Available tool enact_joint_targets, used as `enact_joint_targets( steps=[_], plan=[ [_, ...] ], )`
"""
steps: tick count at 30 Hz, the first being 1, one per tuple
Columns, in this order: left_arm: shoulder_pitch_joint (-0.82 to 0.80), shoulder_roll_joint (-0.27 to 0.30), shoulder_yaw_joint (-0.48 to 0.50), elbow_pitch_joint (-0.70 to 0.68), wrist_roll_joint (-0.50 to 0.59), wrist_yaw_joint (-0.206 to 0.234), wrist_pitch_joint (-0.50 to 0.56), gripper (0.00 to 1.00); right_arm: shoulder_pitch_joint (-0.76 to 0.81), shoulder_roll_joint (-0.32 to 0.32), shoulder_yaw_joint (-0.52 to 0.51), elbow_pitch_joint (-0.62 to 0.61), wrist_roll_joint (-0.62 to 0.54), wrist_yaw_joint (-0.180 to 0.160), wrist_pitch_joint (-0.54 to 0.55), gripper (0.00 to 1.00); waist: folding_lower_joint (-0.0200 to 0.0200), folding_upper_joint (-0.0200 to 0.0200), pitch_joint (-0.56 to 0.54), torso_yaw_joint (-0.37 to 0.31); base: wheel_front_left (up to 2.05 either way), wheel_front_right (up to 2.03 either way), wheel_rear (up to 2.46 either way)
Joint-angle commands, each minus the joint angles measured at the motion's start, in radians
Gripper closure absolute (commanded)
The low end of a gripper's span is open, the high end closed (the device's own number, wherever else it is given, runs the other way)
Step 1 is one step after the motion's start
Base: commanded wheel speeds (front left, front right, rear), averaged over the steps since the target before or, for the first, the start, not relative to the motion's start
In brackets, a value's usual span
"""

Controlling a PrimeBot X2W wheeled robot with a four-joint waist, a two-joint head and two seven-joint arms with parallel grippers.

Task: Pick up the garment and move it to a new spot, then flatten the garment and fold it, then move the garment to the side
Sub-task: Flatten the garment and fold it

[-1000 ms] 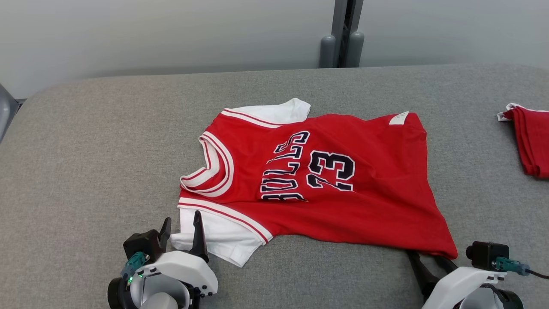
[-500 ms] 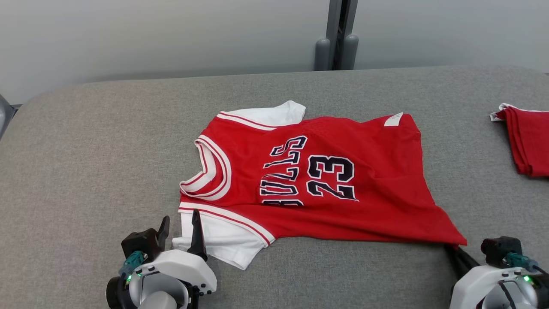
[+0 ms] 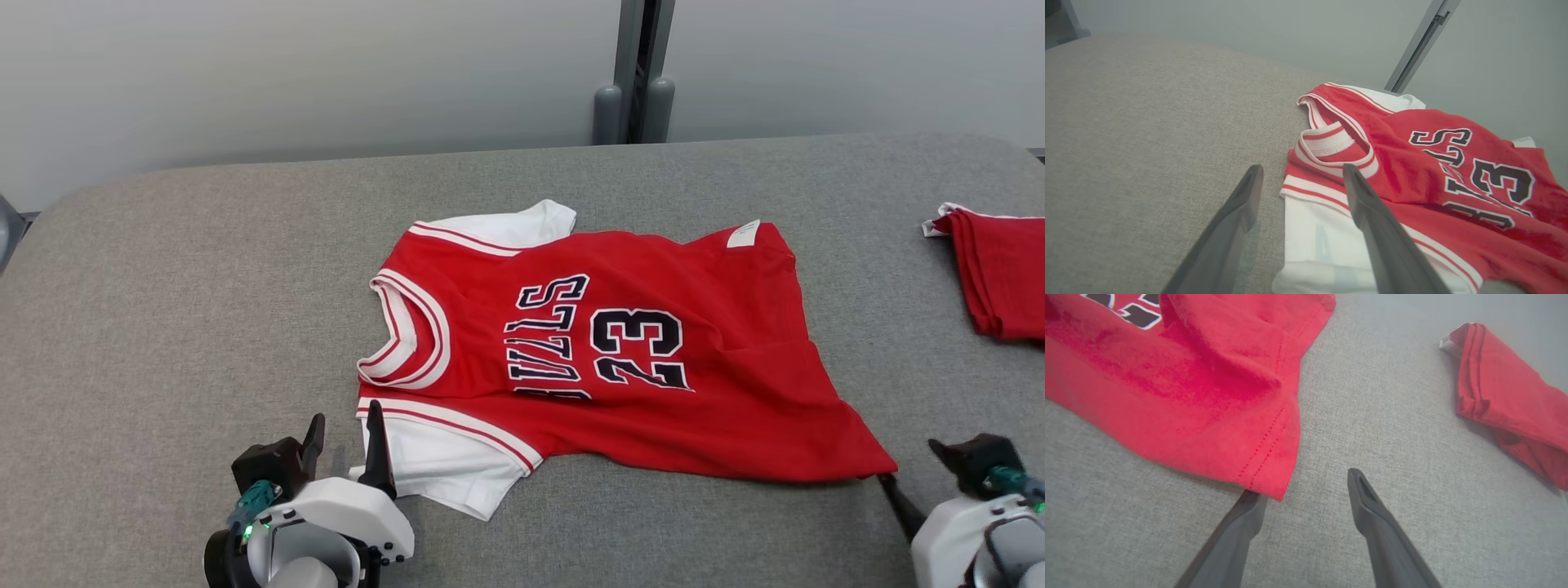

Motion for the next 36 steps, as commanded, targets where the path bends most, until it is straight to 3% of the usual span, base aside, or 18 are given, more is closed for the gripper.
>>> enact_joint_targets(
  steps=[1, 6, 12, 21, 36],
  plan=[
    [0.006, 0.005, 0.005, -0.005, -0.001, 0.002, -0.004, 0.0, 0.003, -0.029, -0.03, -0.006, -0.003, -0.001, 0.022, 0.0, 0.0, 0.0, -0.001, -0.002, 0.0, 0.0, 0.0],
    [0.006, 0.005, 0.001, -0.007, -0.004, 0.0, -0.004, 0.0, 0.013, -0.019, -0.115, -0.007, -0.026, -0.001, 0.052, 0.0, 0.0, 0.0, -0.002, -0.005, 0.0, 0.0, 0.0],
    [0.003, 0.005, 0.001, -0.003, 0.003, -0.002, -0.004, 0.0, 0.034, 0.092, -0.241, -0.038, 0.029, -0.001, 0.021, 0.0, 0.0, 0.0, -0.003, -0.005, 0.0, 0.0, 0.0],
    [0.012, 0.005, 0.005, 0.005, 0.013, -0.007, -0.004, 0.0, 0.094, 0.223, -0.261, -0.094, 0.15, -0.001, -0.011, 0.0, 0.0, 0.0, -0.009, -0.012, 0.0, 0.0, 0.0],
    [0.012, 0.005, -0.041, 0.105, 0.007, -0.005, 0.017, 0.0, 0.097, 0.243, -0.254, -0.094, 0.194, -0.001, -0.058, 0.0, 0.0, 0.0, -0.029, -0.007, 0.0, 0.0, 0.0]
  ],
)
